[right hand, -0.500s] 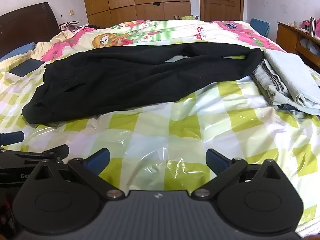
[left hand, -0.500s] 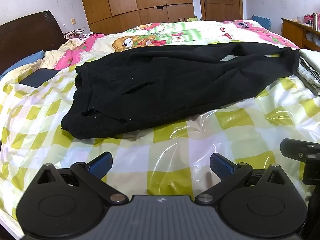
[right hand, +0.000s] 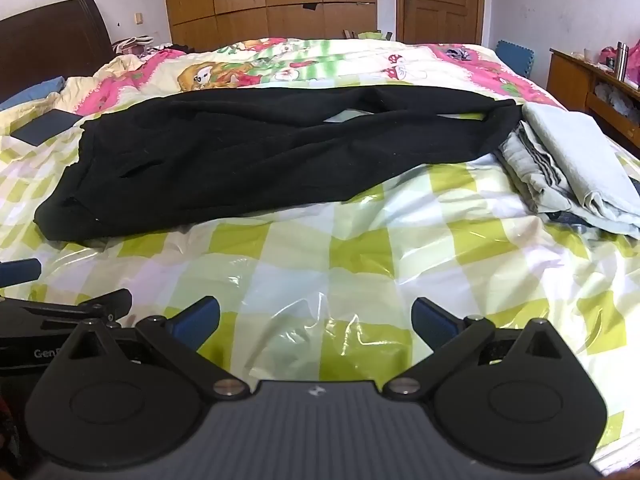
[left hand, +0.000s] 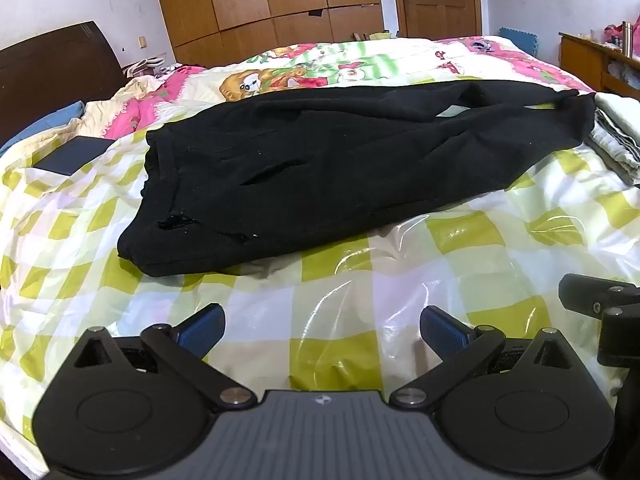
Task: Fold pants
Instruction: 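Move both grippers toward the waistband of the black pants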
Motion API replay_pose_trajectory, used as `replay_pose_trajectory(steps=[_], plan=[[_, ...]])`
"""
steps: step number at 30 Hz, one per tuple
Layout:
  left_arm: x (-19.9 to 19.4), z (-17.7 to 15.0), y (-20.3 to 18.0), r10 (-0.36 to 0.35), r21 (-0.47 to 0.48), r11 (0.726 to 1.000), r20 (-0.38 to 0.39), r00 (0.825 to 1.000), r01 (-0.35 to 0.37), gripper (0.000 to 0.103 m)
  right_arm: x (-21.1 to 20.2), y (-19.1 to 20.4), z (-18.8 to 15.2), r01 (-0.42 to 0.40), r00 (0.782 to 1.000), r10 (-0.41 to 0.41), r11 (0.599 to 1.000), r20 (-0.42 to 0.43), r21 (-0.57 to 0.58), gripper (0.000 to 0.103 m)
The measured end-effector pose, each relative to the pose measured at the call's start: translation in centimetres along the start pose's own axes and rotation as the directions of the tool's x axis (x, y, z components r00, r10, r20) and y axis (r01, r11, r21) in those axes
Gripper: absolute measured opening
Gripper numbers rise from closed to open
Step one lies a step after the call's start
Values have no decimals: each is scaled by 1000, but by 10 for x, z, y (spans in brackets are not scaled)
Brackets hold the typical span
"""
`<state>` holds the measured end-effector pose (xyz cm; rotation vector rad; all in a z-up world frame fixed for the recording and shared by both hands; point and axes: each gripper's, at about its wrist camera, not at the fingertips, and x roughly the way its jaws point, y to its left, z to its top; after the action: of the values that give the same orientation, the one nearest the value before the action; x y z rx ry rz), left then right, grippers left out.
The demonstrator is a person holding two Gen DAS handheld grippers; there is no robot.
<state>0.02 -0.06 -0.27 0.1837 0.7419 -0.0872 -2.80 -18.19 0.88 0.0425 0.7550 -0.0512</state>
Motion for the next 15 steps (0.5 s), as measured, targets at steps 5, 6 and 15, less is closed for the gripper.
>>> replay_pose_trajectory(steps=[5, 6, 15], plan=[[0, 0, 0, -5, 1, 1000, -4, 1000, 5, 103, 1, -1, 0, 4, 1000, -4, 1000, -6, -4, 101], [1, 0, 0, -5, 1, 1000, -4, 1000, 5, 103, 1, 0, 0, 8, 1000, -8, 1000, -6, -6, 101], [2, -1, 0, -7, 6, 1000, -8, 1000, 7, 103, 4, 12, 1, 44, 999, -45, 997, -11, -69, 101]])
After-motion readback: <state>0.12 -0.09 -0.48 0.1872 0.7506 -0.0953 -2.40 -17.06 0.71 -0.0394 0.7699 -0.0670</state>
